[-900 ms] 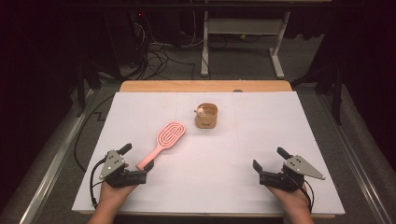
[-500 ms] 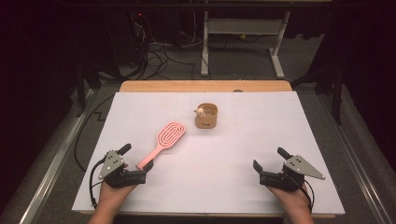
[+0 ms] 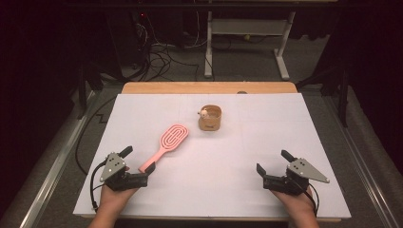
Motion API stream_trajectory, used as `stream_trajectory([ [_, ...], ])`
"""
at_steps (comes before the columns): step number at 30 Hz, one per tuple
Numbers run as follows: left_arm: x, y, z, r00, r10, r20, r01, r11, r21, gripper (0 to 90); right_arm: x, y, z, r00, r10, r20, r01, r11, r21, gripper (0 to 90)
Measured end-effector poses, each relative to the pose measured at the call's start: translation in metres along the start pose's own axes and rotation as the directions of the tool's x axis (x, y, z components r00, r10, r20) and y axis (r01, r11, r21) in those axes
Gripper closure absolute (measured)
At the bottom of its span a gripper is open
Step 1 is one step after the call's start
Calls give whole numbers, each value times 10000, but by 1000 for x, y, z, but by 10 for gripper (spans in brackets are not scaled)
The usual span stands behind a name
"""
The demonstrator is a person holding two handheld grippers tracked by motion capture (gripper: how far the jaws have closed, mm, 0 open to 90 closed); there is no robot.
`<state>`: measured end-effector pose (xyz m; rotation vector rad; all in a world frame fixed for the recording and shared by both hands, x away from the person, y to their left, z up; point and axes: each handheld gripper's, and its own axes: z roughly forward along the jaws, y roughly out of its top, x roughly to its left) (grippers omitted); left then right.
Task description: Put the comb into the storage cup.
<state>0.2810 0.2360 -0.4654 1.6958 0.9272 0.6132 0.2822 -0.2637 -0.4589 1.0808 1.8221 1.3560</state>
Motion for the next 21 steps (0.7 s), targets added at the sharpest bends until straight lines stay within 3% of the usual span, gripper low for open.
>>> stream_trajectory([
  [10, -2, -1, 4, 9998, 190, -77, -185, 9982, 576, 0, 2, 0, 1, 9998, -102, -161, 103, 9999, 60, 0],
  [21, -3, -3, 9, 9993, 360, -119, -342, 9913, 1274, 0, 3, 0, 2, 9996, -112, -254, 115, 9999, 93, 0],
])
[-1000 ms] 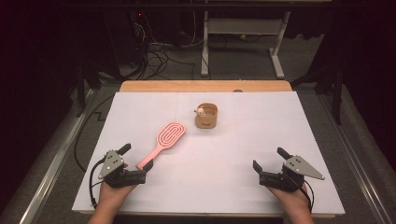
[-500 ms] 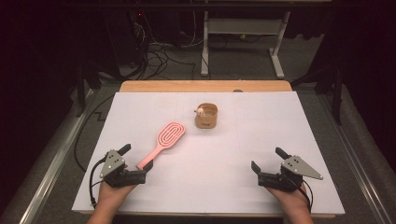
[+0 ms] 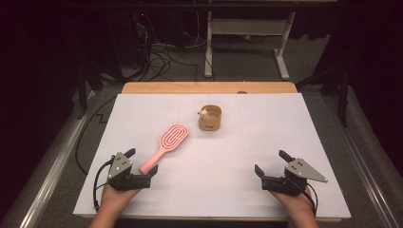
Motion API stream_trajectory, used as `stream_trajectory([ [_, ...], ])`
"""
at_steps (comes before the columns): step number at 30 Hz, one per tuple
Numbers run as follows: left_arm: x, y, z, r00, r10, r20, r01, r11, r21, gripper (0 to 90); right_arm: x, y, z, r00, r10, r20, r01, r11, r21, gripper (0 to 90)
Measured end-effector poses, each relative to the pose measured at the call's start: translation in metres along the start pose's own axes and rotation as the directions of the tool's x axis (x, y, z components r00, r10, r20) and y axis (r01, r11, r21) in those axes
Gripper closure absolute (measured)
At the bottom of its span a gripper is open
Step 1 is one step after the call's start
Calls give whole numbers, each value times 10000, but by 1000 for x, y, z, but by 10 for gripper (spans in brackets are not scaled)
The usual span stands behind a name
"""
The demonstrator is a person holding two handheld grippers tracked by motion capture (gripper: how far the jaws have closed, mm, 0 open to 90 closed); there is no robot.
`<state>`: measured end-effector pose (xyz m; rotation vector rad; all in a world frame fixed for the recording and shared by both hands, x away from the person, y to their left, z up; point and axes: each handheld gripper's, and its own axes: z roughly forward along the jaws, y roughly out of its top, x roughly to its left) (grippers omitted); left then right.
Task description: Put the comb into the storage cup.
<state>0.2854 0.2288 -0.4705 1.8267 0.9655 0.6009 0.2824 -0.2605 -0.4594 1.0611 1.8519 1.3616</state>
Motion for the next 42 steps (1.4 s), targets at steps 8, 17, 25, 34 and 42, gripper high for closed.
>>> stream_trajectory([
  [8, -1, 0, 2, 9999, 54, -103, -51, 9996, 276, 0, 0, 0, 0, 10000, 29, 12, -29, 10000, 42, 0],
  [17, -2, 0, 5, 9999, 72, -111, -63, 9963, 856, 0, -1, -1, 1, 10000, 41, 2, -41, 10000, 57, 0],
  [25, -4, 0, 8, 9995, 180, -262, -141, 9898, 1419, 0, -1, -1, 1, 10000, 88, -42, -88, 9999, 76, 1],
  [34, -3, 1, 9, 9996, 72, -289, -17, 9823, 1871, 0, 0, -2, 1, 10000, 69, -32, -69, 9999, 89, 0],
  [42, -4, 4, 8, 9997, 98, -228, -56, 9837, 1799, 0, 2, -1, -2, 9999, -103, 34, 103, 9998, 191, 0],
])
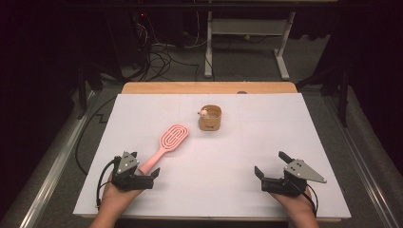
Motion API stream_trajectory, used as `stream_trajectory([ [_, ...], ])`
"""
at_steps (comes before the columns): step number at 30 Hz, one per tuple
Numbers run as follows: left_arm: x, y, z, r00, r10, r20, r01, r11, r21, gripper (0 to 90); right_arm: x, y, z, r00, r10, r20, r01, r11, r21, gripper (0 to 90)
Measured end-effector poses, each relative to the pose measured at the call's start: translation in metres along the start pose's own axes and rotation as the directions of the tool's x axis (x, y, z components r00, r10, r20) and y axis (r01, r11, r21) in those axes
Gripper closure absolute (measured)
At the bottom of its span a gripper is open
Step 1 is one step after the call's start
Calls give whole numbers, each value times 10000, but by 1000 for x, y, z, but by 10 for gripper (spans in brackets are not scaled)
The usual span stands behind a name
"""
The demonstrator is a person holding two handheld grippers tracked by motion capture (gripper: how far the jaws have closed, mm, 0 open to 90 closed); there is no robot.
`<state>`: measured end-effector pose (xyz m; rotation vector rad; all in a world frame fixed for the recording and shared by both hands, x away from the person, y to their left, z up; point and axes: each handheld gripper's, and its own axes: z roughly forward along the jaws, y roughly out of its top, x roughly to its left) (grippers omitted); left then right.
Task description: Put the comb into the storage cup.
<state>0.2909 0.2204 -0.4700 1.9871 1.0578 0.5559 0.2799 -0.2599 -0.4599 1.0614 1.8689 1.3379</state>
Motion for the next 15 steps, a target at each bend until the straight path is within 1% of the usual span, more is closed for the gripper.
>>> stream_trajectory([
  [2, -1, 2, 0, 10000, 35, 46, -35, 10000, -21, 0, -1, 0, -1, 9999, 170, -1, -170, 9998, -46, 0],
  [5, -2, 4, -1, 9999, 106, 134, -104, 9999, -126, 0, -2, 0, -3, 10000, 67, 49, -67, 9999, -117, 0],
  [6, -3, 8, -2, 9996, 155, 226, -150, 9997, -206, 0, -1, 0, -2, 10000, 14, 69, -13, 9999, -136, 1],
  [9, -5, 12, -2, 9997, 182, 147, -178, 9994, -294, 0, -1, 1, -2, 10000, -10, 56, 11, 9999, -166, 0],
  [11, -4, 17, -3, 9998, 100, 154, -93, 9990, -441, 0, 0, 1, -2, 10000, -39, 41, 40, 9998, -190, 0],
  [12, -3, 22, -4, 9997, -139, 203, 150, 9984, -542, 0, 0, 1, -2, 10000, -67, 12, 67, 9998, -195, 0],
  [14, -3, 24, -3, 9998, -129, 149, 137, 9986, -520, 0, -1, 1, -2, 10000, -55, 10, 55, 9998, -204, 0],
  [15, -2, 26, -2, 9999, -126, 97, 130, 9991, -412, 0, -1, 1, -3, 10000, -43, 6, 43, 9998, -210, 0],
])
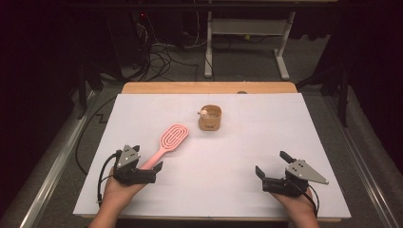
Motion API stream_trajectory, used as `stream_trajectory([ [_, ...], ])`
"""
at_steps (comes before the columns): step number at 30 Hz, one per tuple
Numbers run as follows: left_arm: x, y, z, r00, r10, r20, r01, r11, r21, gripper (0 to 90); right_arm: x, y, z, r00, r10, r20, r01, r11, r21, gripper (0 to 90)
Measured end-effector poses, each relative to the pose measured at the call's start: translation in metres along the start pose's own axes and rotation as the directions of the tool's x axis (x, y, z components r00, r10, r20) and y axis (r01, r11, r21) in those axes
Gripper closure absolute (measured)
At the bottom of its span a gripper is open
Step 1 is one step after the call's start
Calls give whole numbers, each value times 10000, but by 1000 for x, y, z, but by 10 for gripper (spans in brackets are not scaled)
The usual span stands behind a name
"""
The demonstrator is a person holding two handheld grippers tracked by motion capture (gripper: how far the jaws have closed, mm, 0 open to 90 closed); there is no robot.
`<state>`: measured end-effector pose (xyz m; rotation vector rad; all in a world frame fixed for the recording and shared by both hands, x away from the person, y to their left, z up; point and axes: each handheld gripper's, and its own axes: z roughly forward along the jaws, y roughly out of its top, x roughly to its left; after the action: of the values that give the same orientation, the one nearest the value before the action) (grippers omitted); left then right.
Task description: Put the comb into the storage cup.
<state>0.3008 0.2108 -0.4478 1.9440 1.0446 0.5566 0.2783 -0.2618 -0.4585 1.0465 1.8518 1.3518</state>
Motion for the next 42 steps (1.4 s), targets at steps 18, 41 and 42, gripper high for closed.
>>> stream_trajectory([
  [18, 6, 39, 28, 9998, 193, 101, -196, 9990, 393, 0, -6, 1, -2, 9998, 180, -49, -181, 9997, -158, 0],
  [41, 4, 73, 72, 9985, 544, 100, -552, 9891, 1365, 0, -6, 1, -2, 9999, 86, -83, -87, 9998, -174, 1],
  [42, 4, 73, 72, 9985, 544, 100, -552, 9891, 1365, 0, -6, 1, -2, 9999, 86, -83, -87, 9998, -174, 1],
])
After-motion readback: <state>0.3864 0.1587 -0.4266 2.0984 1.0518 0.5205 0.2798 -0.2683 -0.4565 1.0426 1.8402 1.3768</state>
